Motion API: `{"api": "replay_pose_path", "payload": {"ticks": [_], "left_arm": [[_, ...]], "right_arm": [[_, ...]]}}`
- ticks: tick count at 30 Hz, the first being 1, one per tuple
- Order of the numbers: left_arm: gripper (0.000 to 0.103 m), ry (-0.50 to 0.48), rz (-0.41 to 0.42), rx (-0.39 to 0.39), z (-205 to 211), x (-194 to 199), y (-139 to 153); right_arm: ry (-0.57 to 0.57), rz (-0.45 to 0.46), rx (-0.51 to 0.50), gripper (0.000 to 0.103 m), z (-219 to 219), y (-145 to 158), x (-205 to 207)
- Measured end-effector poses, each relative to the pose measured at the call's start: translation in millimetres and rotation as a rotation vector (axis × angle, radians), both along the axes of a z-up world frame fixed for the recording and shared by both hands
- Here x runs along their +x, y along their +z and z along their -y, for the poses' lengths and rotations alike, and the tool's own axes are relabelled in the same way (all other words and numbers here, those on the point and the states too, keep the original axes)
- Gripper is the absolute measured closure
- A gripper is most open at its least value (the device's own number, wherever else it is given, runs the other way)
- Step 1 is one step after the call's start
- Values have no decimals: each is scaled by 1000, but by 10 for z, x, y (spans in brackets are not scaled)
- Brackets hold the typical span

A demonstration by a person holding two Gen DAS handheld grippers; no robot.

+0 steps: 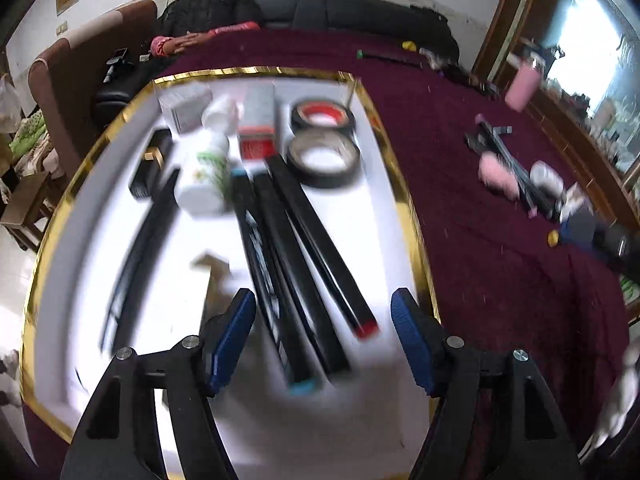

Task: Organize objects
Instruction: 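Lower and release the black markers into the tray with both grippers, then move both open grippers back over the pile of items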

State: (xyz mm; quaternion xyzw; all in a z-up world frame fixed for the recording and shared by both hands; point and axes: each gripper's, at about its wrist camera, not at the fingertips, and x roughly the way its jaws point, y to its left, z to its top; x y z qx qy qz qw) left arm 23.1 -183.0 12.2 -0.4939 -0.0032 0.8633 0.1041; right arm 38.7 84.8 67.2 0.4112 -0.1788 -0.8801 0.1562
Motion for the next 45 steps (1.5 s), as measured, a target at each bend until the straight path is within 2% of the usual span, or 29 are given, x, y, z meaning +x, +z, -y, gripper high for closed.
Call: {"api": "replay_pose_path", "payload": {"ticks": [5, 11, 13, 16, 17, 19, 20, 21, 22, 23, 24, 27, 31, 32, 36, 38, 39, 40, 42, 43, 44, 45], "left_arm": [[39, -2, -22, -24, -156, 405, -40], [39, -44, -5, 0, -285, 676, 7], [39, -76, -4, 38, -326, 748, 41], [39, -87, -96, 67, -337, 834, 277], [39, -89, -151, 77, -337, 854, 414], [37, -113, -256, 136, -341, 860, 687], [32, -124, -287, 192, -354, 847, 811], [16, -130, -265, 261, -367, 785, 859], [7, -167, -194, 367, -419, 650, 856], [7, -203, -124, 434, -492, 497, 822], [7, -213, -81, 438, -592, 385, 788], [7, -193, -76, 323, -903, 53, 735], [7, -153, -57, 227, -1313, -457, 613], [7, -159, -62, 180, -1430, -550, 577], [8, -140, -36, 9, -1868, -1115, 305], [8, -139, -16, -50, -1983, -1264, 123], [9, -145, 1, -106, -2065, -1348, 8], [12, -149, 20, -136, -2110, -1395, -81], [19, -196, 73, -95, -2166, -1403, -197], [27, -214, 53, -118, -2195, -1347, -182], [31, -247, 48, -132, -2239, -1272, -178], [46, -284, 42, -127, -2270, -1186, -163]], "right_arm": [[-26, -1, -10, 53, -223, -24, 60], [-50, -10, -56, 53, -476, -47, 106], [-64, -33, -62, 53, -604, 11, 158], [-88, -124, -30, 53, -828, 302, 314], [-109, -189, 0, 50, -911, 468, 416], [-173, -329, 44, 17, -1063, 734, 633], [-209, -393, 30, 1, -1159, 820, 741], [-239, -430, -26, 0, -1306, 860, 834], [-229, -400, -74, 0, -1403, 843, 819], [-204, -332, -122, 0, -1500, 786, 752], [-209, -269, -147, 0, -1584, 704, 702], [-290, -210, -122, 0, -1747, 481, 737], [-328, -176, -175, 0, -1913, 271, 861], [-333, -156, -180, 0, -1957, 239, 851], [-341, -114, -208, 0, -2109, 143, 837], [-338, -109, -210, 0, -2142, 112, 839], [-337, -106, -205, 0, -2157, 101, 821], [-333, -105, -200, 0, -2168, 111, 827], [-328, -101, -195, 0, -2187, 88, 816], [-327, -100, -196, 0, -2196, 88, 812], [-325, -102, -198, 0, -2204, 85, 804], [-323, -100, -197, 0, -2204, 79, 789]]}}
